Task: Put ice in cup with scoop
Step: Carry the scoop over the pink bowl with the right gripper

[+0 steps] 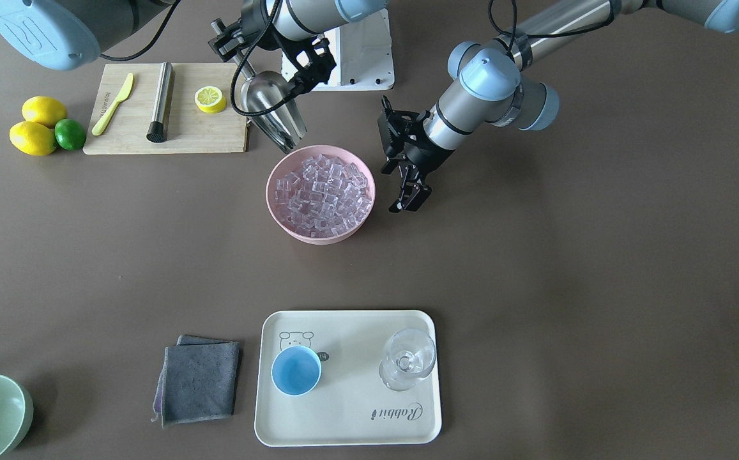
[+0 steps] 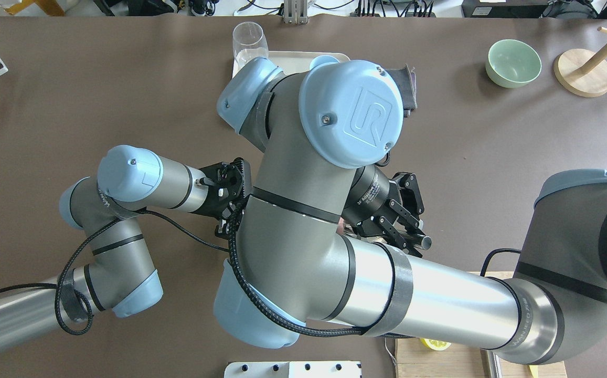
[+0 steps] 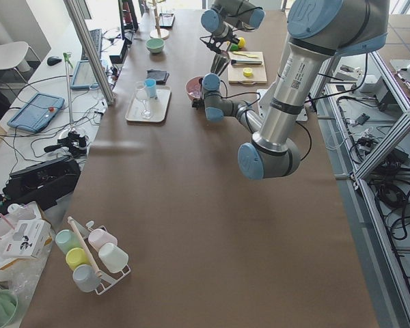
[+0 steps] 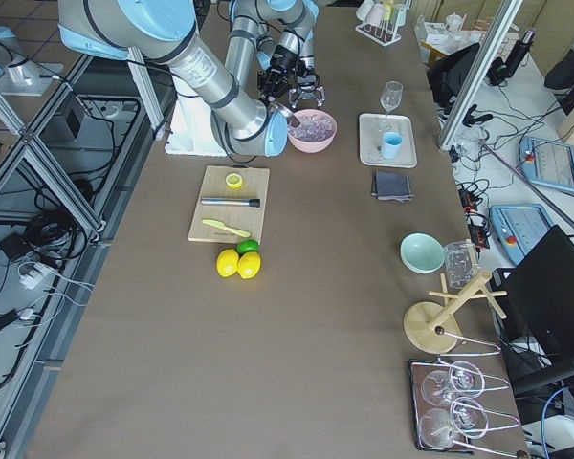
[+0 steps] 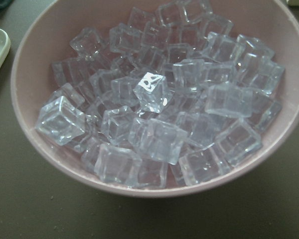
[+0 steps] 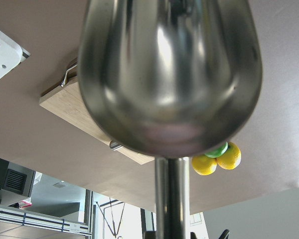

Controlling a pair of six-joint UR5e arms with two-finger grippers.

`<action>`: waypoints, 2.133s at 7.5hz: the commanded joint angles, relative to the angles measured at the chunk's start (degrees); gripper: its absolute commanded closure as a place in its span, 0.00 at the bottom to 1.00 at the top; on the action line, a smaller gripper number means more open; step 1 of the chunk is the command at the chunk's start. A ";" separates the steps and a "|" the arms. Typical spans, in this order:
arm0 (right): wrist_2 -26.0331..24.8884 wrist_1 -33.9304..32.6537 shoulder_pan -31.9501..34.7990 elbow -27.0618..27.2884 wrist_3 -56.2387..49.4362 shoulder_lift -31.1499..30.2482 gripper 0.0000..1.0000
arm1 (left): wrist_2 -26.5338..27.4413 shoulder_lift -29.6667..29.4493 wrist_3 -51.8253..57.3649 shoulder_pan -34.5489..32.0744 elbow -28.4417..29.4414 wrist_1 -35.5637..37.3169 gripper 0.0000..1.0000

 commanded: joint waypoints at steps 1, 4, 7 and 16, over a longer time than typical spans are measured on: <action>-2.01 0.41 0.04 -5.68 -3.79 2.30 1.00 | 0.54 0.22 -3.05 0.26 0.02 -1.96 0.02; -3.85 1.73 0.12 -7.89 -3.96 2.22 1.00 | 4.15 0.22 -2.97 1.32 0.11 -3.20 0.02; -4.82 4.62 0.13 -14.46 -3.96 4.58 1.00 | 4.15 0.22 -2.97 1.32 0.38 -3.29 0.02; -4.47 9.80 0.13 -19.85 -3.87 4.60 1.00 | 4.15 1.18 -3.06 1.32 -0.15 -4.95 0.02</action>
